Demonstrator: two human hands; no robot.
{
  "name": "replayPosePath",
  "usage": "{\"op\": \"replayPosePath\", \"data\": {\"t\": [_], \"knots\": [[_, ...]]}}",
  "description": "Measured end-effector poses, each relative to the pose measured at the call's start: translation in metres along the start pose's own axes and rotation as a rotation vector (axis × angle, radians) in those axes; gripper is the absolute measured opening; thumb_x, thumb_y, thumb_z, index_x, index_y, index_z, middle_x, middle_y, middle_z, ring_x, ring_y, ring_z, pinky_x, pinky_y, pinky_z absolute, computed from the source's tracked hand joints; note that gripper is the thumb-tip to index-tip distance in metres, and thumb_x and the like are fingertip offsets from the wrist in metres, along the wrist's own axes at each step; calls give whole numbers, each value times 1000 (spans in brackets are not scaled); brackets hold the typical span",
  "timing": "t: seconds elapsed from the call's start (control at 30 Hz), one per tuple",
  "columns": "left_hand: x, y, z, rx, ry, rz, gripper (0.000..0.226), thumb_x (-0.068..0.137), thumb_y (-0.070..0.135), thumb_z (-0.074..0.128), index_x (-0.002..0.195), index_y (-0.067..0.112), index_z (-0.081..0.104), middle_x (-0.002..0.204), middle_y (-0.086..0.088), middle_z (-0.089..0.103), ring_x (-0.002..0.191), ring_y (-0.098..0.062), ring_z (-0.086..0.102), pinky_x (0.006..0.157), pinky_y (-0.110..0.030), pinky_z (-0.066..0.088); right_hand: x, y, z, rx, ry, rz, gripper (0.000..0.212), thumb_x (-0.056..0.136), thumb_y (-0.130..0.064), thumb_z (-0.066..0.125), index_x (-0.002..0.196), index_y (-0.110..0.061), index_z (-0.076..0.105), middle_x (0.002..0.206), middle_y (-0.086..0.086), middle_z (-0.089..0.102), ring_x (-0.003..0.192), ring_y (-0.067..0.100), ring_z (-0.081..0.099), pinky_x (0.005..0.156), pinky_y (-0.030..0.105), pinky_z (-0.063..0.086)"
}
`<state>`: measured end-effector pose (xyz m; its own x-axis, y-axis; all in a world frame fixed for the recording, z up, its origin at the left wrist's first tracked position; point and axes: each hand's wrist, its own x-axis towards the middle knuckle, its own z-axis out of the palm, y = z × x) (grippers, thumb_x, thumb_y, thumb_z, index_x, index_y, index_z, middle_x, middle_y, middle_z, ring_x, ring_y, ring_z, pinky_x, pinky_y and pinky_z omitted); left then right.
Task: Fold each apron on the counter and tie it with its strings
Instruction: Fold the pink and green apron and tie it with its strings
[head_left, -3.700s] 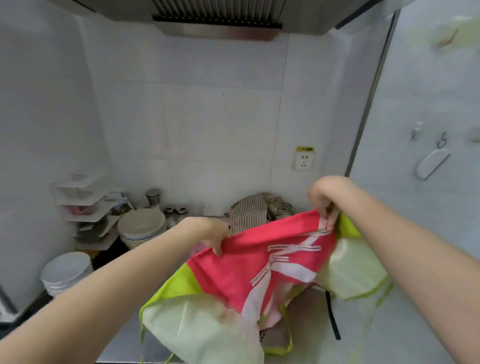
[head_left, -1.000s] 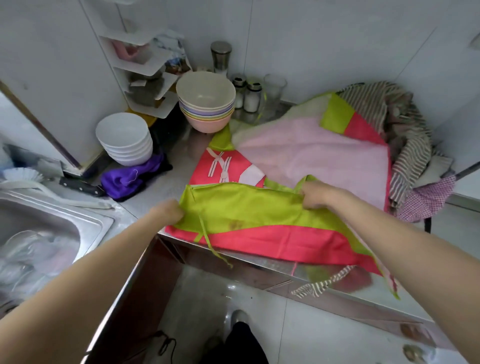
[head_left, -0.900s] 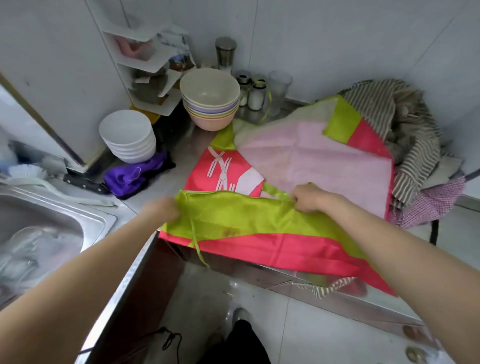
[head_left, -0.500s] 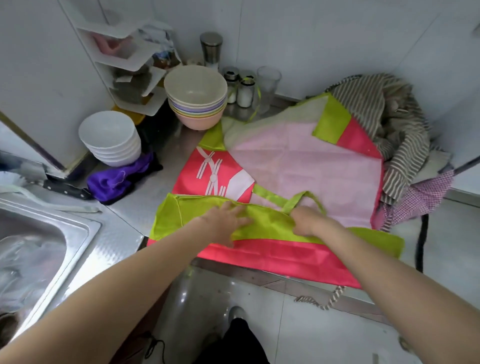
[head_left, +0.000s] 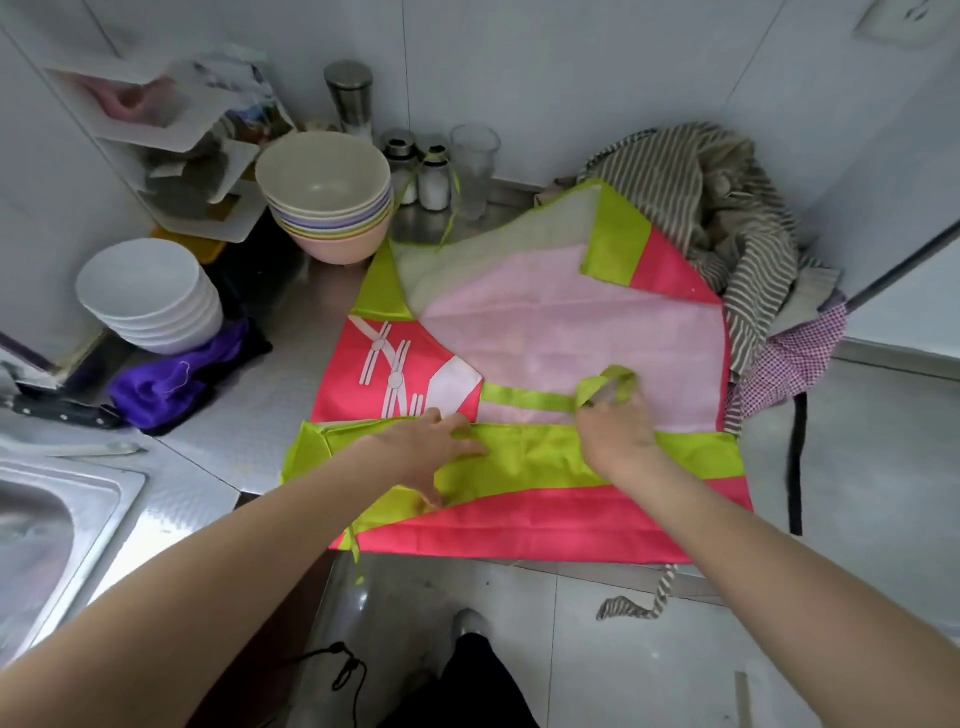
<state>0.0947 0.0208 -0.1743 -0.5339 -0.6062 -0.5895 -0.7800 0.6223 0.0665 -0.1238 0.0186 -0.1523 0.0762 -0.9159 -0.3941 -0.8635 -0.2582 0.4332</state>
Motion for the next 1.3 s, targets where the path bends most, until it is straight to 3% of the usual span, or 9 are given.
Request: {"op": "replayPosePath", "data": {"t": [0.07, 0.23, 0.4, 0.57, 0.67, 0.8, 1.03, 1.13, 1.3], "knots": [[1, 0, 1, 2, 71, 0, 79, 85, 34, 64, 147, 28, 16, 146, -3, 22, 126, -26, 33, 102, -36, 40, 2, -4, -3, 42, -76, 18, 39, 93, -13, 40, 130, -14, 52, 145, 19, 38, 140, 34, 25, 111, 44, 21], [11, 3, 2, -101, 215, -92, 74, 87, 28, 61, 146, 20, 17, 142, -6, 24, 125, -25, 34, 99, -38, 44, 7, 5, -1, 324, 206, 68, 41, 88, -8, 46, 129, -14, 45, 131, 12, 44, 124, 35, 38, 96, 41, 38], [22, 8, -9, -152, 146, -63, 73, 86, 19, 60, 146, 24, 18, 143, -7, 24, 124, -27, 38, 97, -38, 44, 8, 15, 12, 422, -123, -103, 41, 87, -1, 42, 127, -10, 48, 127, 16, 54, 120, 31, 51, 94, 36, 45], [35, -1, -32, -105, 369, -147, 50, 92, 15, 42, 141, 14, 30, 138, -9, 35, 123, -27, 39, 100, -34, 38, 36, 40, -50, 414, 255, -53, 33, 91, -11, 43, 122, -11, 52, 119, 16, 58, 108, 34, 58, 82, 37, 47], [39, -10, -38, -171, 440, -270, 49, 92, 13, 42, 140, 13, 32, 139, -9, 33, 123, -29, 35, 100, -38, 39, 68, 46, -87, 419, 395, -46, 36, 91, -15, 46, 127, -14, 49, 139, 14, 36, 119, 35, 43, 87, 39, 43], [38, -23, -31, -216, 284, -312, 63, 90, 12, 47, 146, 21, 20, 149, -7, 19, 130, -33, 29, 106, -38, 37, 112, 43, -97, 193, 238, 179, 40, 93, -25, 48, 133, -23, 47, 153, 17, 4, 131, 45, 23, 103, 49, 28], [46, -38, -32, -247, 61, -238, 71, 91, 12, 48, 149, 23, 9, 155, -5, 15, 134, -33, 34, 107, -41, 36, 120, 69, -106, 175, 396, 199, 31, 91, 0, 42, 115, -5, 61, 122, 18, 58, 116, 32, 53, 104, 40, 27], [49, -33, -53, -217, 217, -282, 69, 89, 5, 47, 148, 19, 13, 154, -5, 13, 126, -32, 44, 96, -37, 42, 105, 81, -124, 193, 502, 117, 26, 88, -1, 45, 106, -7, 64, 112, 13, 64, 112, 29, 53, 98, 37, 29], [54, -34, -124, -326, 795, -242, 84, 84, 20, 62, 149, 19, 8, 156, -9, 5, 137, -31, 27, 110, -39, 29, 65, 81, -150, 444, 579, -29, 12, 83, -21, 56, 89, -19, 67, 98, 4, 67, 105, 27, 56, 90, 35, 30]]}}
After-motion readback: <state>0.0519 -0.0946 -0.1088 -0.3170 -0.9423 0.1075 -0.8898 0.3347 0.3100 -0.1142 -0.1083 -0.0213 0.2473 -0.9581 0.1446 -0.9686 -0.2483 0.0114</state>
